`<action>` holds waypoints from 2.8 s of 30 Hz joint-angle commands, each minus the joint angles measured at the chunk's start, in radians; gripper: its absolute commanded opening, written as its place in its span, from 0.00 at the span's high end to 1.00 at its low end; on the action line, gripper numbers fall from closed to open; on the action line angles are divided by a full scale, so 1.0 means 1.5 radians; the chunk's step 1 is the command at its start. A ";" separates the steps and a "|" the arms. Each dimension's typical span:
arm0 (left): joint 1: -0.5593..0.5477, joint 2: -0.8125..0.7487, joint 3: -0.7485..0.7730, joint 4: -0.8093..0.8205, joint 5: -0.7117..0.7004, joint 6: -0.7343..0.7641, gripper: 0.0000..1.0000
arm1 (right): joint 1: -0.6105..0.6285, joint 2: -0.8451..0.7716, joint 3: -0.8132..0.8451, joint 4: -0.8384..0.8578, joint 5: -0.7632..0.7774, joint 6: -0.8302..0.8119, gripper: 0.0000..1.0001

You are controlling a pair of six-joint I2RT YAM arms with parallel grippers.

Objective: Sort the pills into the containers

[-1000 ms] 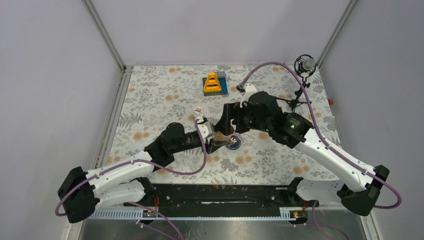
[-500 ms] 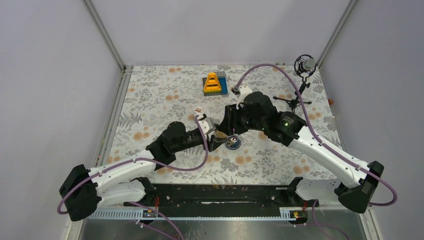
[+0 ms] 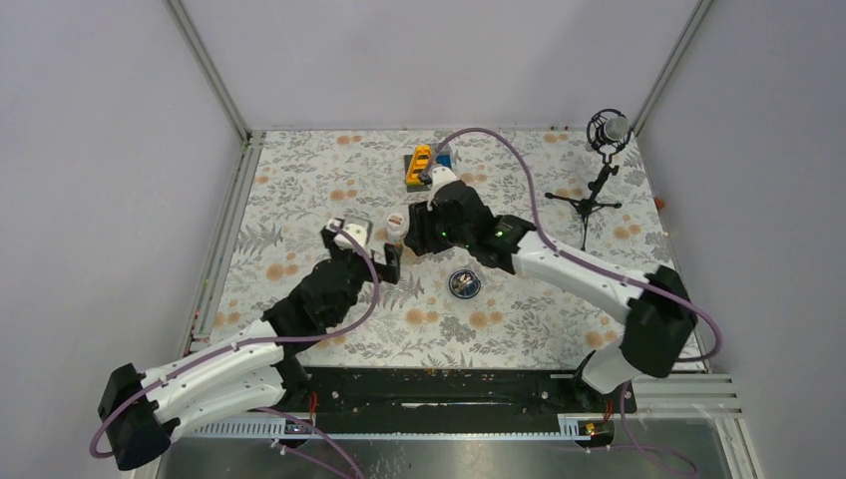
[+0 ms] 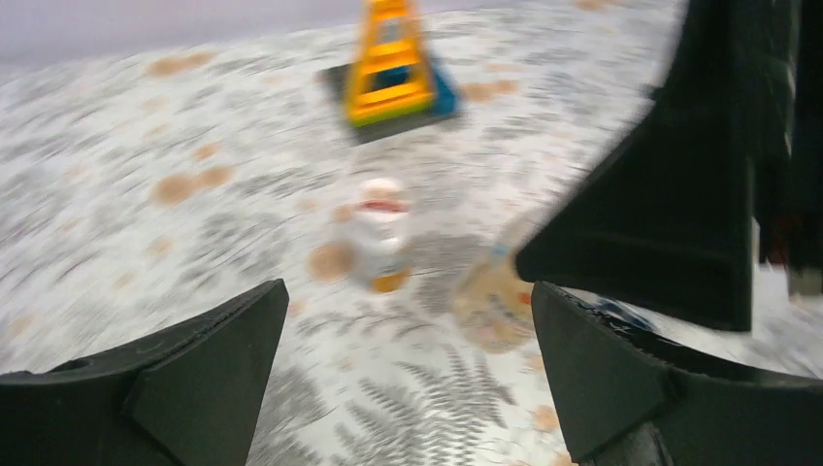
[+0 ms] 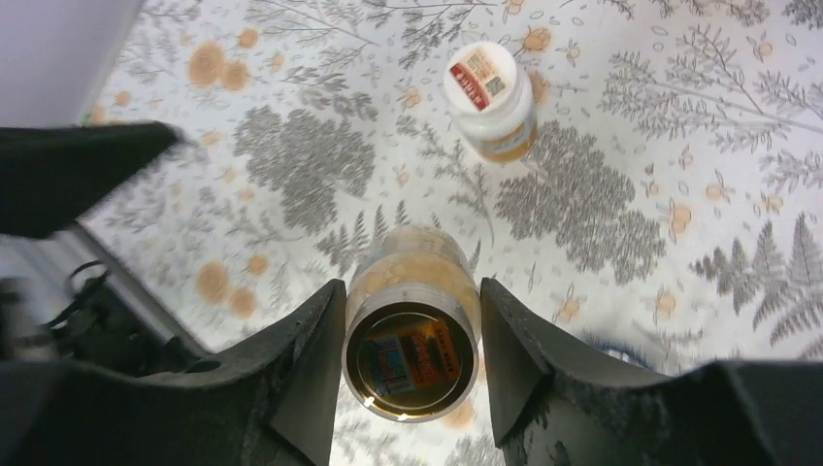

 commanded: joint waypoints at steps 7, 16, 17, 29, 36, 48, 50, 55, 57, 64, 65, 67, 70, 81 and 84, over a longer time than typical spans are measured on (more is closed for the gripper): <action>0.010 -0.112 0.040 -0.302 -0.459 -0.270 0.01 | 0.050 0.245 0.104 0.110 0.101 -0.093 0.67; 0.011 -0.137 0.030 -0.330 -0.428 -0.319 0.01 | 0.090 0.311 0.148 0.081 0.185 -0.128 0.58; 0.013 -0.137 0.033 -0.335 -0.419 -0.316 0.01 | 0.090 0.317 0.151 0.077 0.185 -0.129 0.54; 0.020 -0.132 0.017 -0.333 -0.295 -0.341 0.02 | 0.087 0.246 0.212 -0.052 0.137 -0.119 0.12; 0.019 -0.116 -0.018 -0.230 -0.115 -0.344 0.14 | 0.023 0.084 0.116 -0.125 0.139 -0.061 0.19; 0.016 0.108 -0.071 0.025 0.170 -0.496 0.49 | -0.119 -0.153 -0.113 -0.186 0.142 -0.047 0.34; 0.012 0.160 -0.077 0.083 0.199 -0.526 0.42 | -0.136 -0.159 -0.128 -0.178 0.106 -0.052 0.35; 0.006 0.261 -0.063 0.164 0.236 -0.582 0.39 | -0.164 -0.136 -0.139 -0.161 0.046 -0.046 0.46; 0.005 0.301 -0.053 0.182 0.239 -0.608 0.38 | -0.169 -0.125 -0.140 -0.158 0.037 -0.048 0.50; 0.003 0.432 -0.025 0.263 0.248 -0.667 0.52 | -0.177 -0.094 -0.148 -0.137 0.025 -0.058 0.54; 0.003 0.448 -0.020 0.279 0.253 -0.668 0.53 | -0.178 -0.093 -0.152 -0.132 0.023 -0.058 0.54; 0.001 0.479 -0.015 0.305 0.258 -0.680 0.54 | -0.179 -0.093 -0.158 -0.120 0.020 -0.059 0.54; 0.000 0.508 -0.009 0.333 0.254 -0.695 0.55 | -0.180 -0.087 -0.159 -0.116 0.016 -0.060 0.55; -0.002 0.564 0.027 0.318 0.226 -0.703 0.69 | -0.180 -0.099 -0.175 -0.094 -0.020 -0.050 0.52; -0.004 0.567 0.031 0.305 0.213 -0.705 0.71 | -0.181 -0.101 -0.180 -0.086 -0.038 -0.045 0.51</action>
